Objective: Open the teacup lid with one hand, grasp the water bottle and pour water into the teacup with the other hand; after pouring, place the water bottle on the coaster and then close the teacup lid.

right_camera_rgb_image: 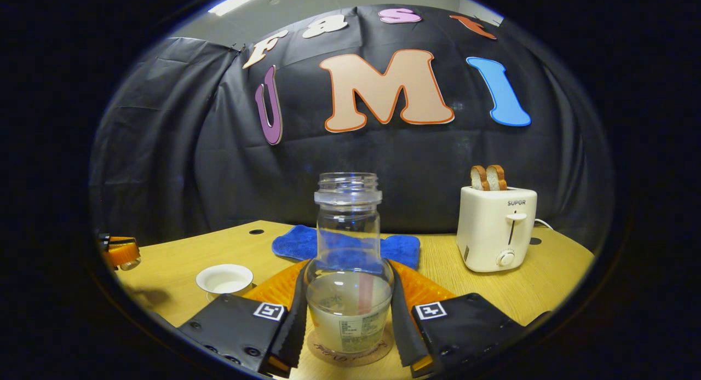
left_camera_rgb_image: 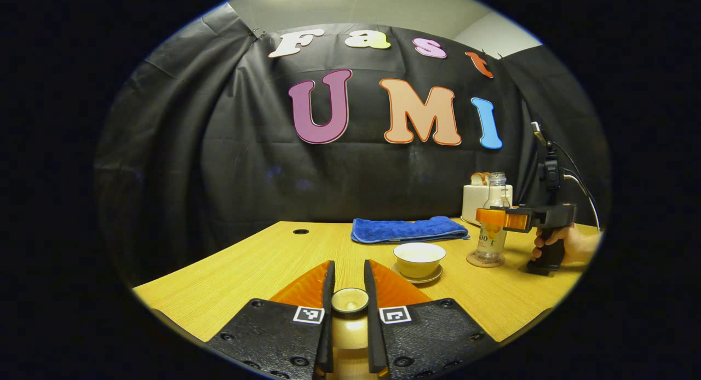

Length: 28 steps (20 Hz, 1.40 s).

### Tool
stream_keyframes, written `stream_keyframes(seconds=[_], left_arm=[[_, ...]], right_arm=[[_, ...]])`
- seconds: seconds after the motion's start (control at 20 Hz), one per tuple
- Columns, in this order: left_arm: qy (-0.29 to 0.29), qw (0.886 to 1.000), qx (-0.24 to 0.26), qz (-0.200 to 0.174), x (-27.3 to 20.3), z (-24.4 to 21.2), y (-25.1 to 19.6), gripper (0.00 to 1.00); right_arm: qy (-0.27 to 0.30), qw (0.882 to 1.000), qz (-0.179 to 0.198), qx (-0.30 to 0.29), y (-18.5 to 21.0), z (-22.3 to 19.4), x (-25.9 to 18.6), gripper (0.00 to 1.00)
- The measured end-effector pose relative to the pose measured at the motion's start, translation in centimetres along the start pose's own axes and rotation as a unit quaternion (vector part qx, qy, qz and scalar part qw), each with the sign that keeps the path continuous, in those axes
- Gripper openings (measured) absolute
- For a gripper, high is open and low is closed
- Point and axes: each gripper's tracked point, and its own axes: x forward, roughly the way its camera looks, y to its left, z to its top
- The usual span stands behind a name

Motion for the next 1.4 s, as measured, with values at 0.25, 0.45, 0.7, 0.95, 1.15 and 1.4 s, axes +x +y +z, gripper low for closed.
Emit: stream_keyframes(seconds=[0.25,0.45,0.7,0.95,1.15,1.4], left_arm=[[0.000,1.000,0.000,0.002,-0.1,0.1,0.1,0.22],[0.000,1.000,0.000,0.003,-0.1,0.1,0.1,0.22],[0.000,1.000,0.000,0.009,0.0,0.1,0.3,0.22],[-0.001,1.000,0.001,0.017,0.0,0.1,0.7,0.22],[-0.001,1.000,0.001,0.022,-0.1,0.1,0.8,0.22],[-0.002,0.999,0.001,0.033,-0.1,0.2,1.1,0.22]], right_arm=[[-0.026,1.000,0.002,-0.012,-0.2,0.2,0.0,0.72],[-0.039,0.999,-0.005,-0.009,-0.3,0.5,-0.4,0.70],[-0.028,1.000,-0.010,-0.007,-0.6,0.0,-0.1,0.75],[-0.025,0.999,-0.020,-0.008,-0.9,0.1,-0.5,0.96],[-0.025,0.999,-0.030,-0.008,-1.3,0.1,-1.0,0.98],[-0.026,0.999,-0.035,-0.007,-1.4,0.1,-2.4,0.98]])
